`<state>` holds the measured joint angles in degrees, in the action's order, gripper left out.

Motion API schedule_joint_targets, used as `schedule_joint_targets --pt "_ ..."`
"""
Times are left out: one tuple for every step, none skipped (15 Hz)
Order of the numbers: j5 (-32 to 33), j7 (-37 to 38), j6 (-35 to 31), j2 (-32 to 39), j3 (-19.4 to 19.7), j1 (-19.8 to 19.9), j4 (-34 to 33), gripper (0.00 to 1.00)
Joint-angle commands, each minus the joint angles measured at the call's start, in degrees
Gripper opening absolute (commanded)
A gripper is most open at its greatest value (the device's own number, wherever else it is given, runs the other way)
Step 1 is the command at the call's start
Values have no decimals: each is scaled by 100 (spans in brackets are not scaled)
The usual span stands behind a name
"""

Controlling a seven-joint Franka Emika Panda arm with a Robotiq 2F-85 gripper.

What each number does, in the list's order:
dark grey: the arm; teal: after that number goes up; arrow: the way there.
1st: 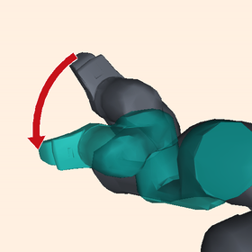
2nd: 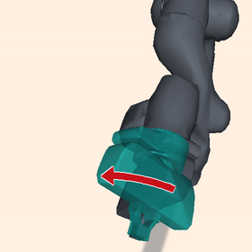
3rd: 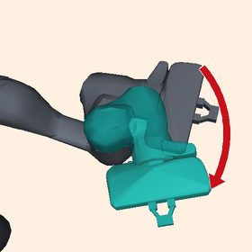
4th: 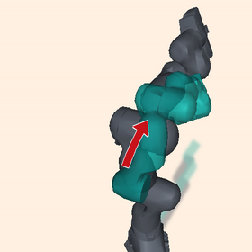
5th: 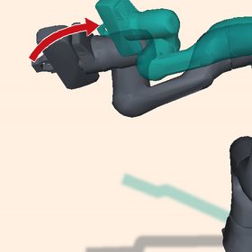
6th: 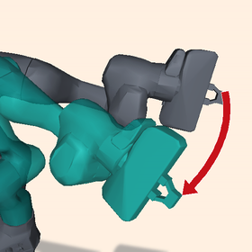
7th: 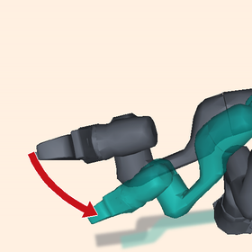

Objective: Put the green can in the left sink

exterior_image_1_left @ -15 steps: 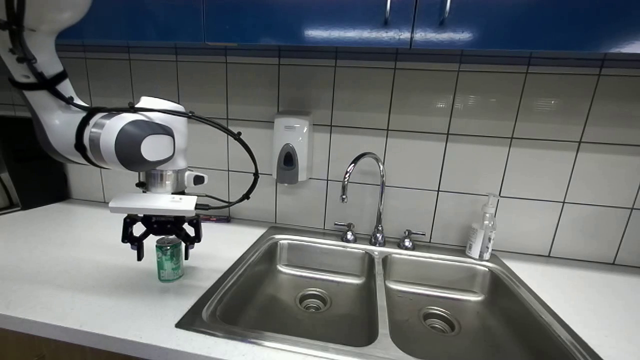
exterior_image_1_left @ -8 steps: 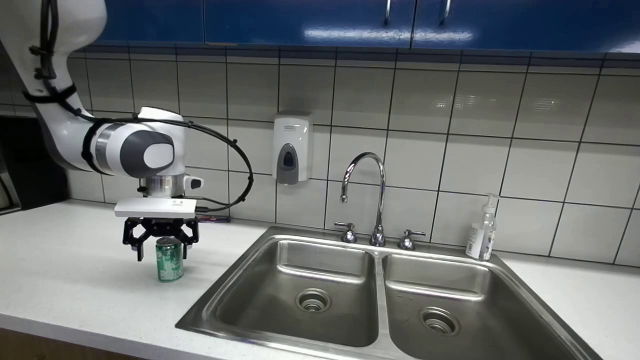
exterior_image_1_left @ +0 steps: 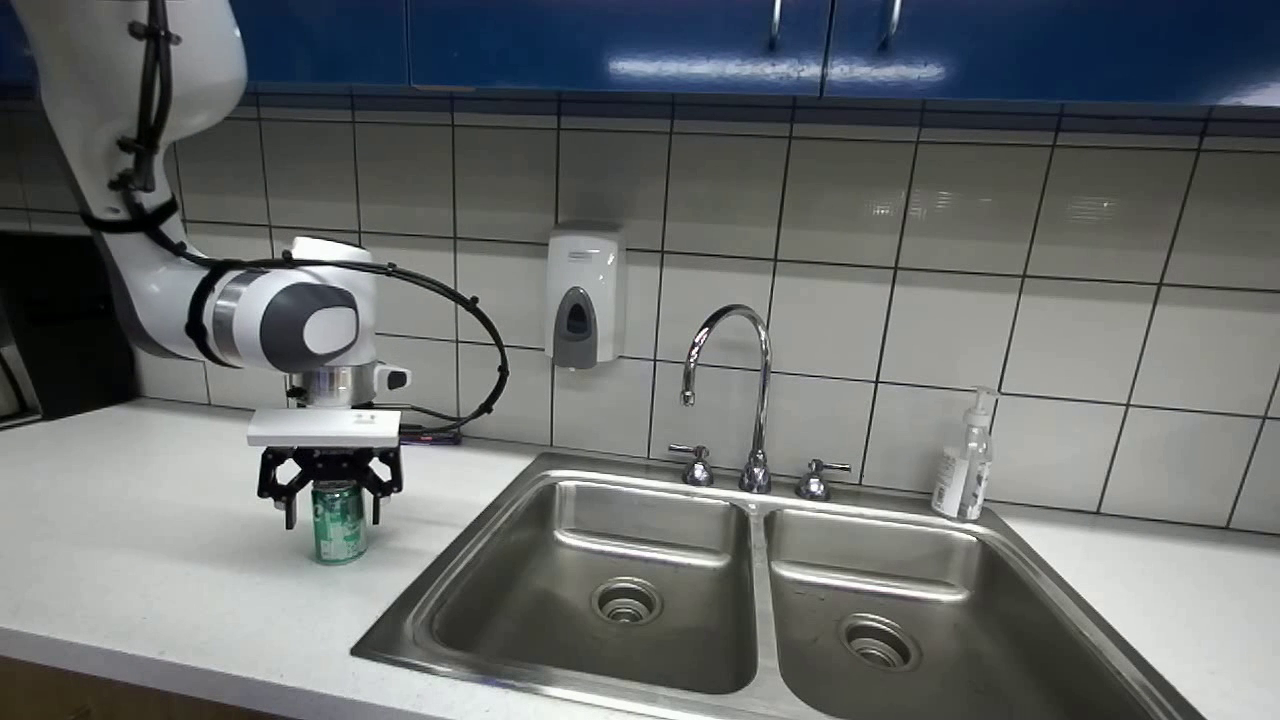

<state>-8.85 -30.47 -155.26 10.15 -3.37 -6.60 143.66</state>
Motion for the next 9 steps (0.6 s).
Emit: schedule_joint_targets --pt "192 -45 -110 257 -244 299 -217 75" --pt "228 -38 -111 289 -272 329 -229 72" --pt "261 -29 -99 299 -293 348 -248 66" --pt "290 -24 -88 291 -313 363 -259 56" --pt "314 -21 -74 287 -329 381 -268 49" --pt "336 -18 -62 279 -338 390 -272 45" --pt "382 11 -59 270 -335 386 -264 45" --pt "403 22 -38 259 -341 398 -262 45" --pt "421 35 0 245 -346 408 -270 45"
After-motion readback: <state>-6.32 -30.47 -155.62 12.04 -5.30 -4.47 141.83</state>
